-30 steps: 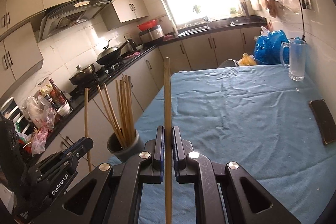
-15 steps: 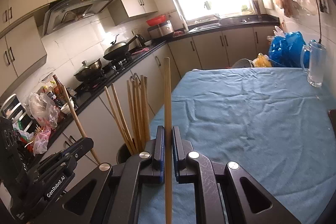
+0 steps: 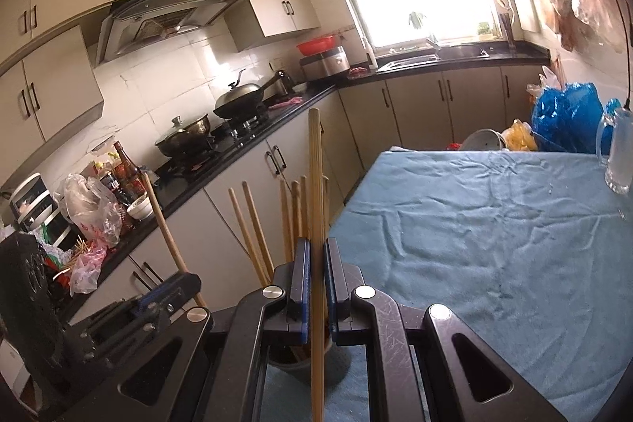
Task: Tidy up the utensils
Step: 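Push both held chopsticks down into the black cup among the others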
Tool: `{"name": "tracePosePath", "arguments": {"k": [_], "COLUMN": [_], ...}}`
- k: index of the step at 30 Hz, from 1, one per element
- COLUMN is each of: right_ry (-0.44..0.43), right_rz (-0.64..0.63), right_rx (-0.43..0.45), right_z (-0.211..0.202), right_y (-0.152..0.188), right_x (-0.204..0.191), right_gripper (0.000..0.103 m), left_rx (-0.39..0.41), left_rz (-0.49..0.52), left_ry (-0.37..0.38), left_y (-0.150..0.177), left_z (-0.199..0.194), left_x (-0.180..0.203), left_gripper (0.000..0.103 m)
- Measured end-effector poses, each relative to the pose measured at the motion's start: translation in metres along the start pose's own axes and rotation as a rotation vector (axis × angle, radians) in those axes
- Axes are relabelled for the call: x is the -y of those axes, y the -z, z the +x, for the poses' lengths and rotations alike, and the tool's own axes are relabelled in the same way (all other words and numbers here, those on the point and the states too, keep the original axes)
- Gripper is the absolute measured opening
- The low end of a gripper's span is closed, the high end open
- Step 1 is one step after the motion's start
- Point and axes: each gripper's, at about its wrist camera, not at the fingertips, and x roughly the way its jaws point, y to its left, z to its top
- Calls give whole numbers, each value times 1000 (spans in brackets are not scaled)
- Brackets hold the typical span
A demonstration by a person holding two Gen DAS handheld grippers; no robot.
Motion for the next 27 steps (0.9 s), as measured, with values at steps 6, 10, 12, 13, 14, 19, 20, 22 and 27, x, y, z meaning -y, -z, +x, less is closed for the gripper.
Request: {"name": "tracePosePath", "arguments": {"k": [6,10,12,13,14,19,20,22,27], "right_ry": [-11,-23,-26,-24,-23,-16,-15,-12,-19], "right_rz": [-15,-6,1,3,6,13,13,17,62], "right_rx": [39,48,54,58,61,77,80,89,122], "right_z": [6,14,17,18,20,24,24,25,27], "right_y": [-9,-12,-14,-15,-16,-23,-24,-25,-29], "right_x": [-14,-19,-20,-20,-20,-17,-17,-14,-3], "right_gripper": [8,8,8,8,8,8,8,8,8], "left_rx": [-4,-16,-21,-22,-22,-35,-37,-38,9], "left_rz": [-7,-3,-2,-2,-3,-22,-23,-29,-91], "left_ry": [-15,-32,-35,-36,-37,-14,-8,7,63], "left_y": [-4,-5,-6,-7,-8,-11,-12,-15,-31], "left_z": [5,11,13,14,15,19,20,23,25], "left_x": [-11,-17,-19,-20,-21,-21,-21,-22,-30], "left_gripper": [7,7,7,7,7,7,7,7,7]}}
